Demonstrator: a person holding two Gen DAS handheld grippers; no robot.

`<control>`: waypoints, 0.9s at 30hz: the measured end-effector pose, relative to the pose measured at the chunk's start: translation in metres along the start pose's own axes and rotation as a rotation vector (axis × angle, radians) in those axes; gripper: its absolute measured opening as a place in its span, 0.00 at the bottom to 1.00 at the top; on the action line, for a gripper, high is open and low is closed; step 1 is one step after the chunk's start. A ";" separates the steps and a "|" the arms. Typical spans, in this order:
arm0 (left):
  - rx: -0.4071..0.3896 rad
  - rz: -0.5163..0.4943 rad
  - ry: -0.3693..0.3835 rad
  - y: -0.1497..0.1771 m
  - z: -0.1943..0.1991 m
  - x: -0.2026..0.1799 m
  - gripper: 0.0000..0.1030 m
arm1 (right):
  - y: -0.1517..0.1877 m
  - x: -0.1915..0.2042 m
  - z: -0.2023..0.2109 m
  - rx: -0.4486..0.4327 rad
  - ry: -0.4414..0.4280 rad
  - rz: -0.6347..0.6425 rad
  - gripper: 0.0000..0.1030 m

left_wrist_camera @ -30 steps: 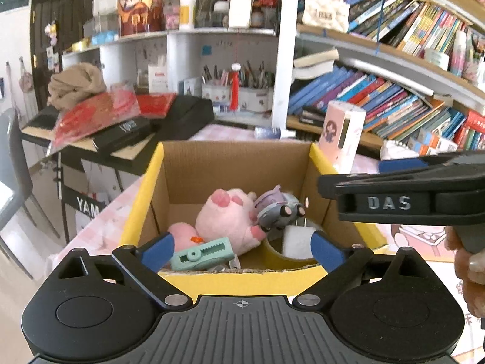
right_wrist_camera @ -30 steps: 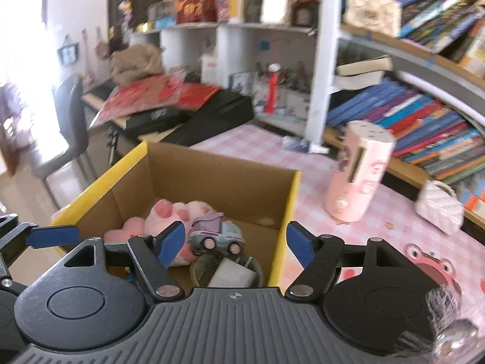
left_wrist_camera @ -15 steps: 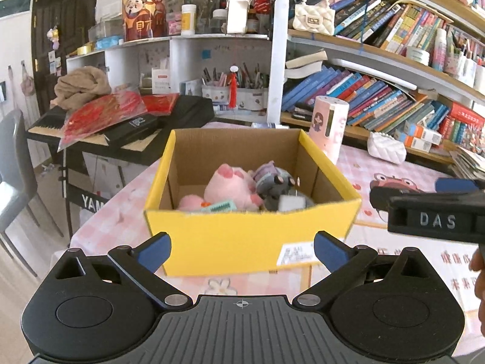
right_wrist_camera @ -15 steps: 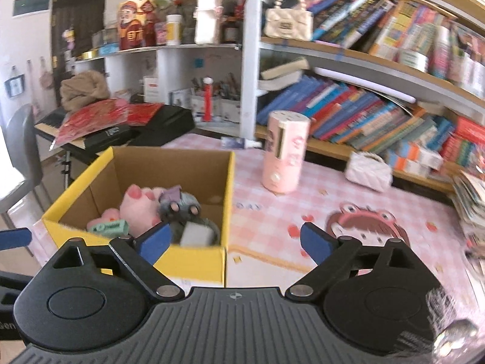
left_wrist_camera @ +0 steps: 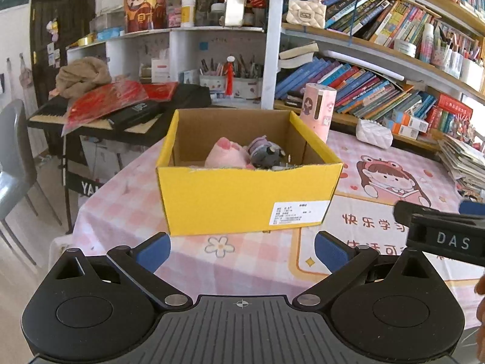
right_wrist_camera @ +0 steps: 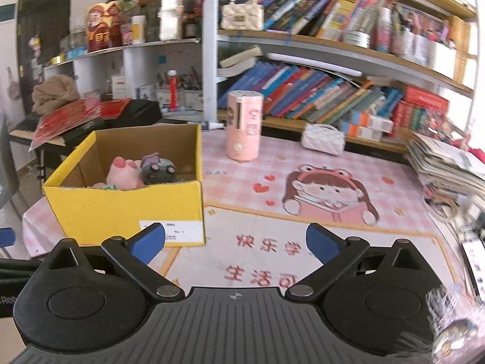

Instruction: Organize objects

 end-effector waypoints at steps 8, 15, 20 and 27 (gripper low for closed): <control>0.001 -0.004 0.006 0.013 0.010 -0.004 0.99 | 0.028 -0.012 0.021 0.015 0.106 -0.006 1.00; 0.012 -0.079 -0.001 0.022 0.008 -0.025 0.99 | 0.054 -0.027 0.033 0.067 0.167 -0.036 1.00; 0.011 -0.125 -0.001 0.026 0.008 -0.039 0.99 | 0.060 -0.040 0.040 0.083 0.199 -0.064 1.00; 0.015 -0.152 0.012 0.025 0.006 -0.054 0.99 | 0.065 -0.054 0.042 0.105 0.221 -0.093 1.00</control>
Point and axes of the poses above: each gripper's, at about its wrist camera, not at the fingertips, and z roughly against the way its jaws point, x to its left, y to its underside, the point moved 10 cm from there along -z, roughly the way its jaws point, and after that the axes turned 6 degrees about -y, right-handed, at the moved point
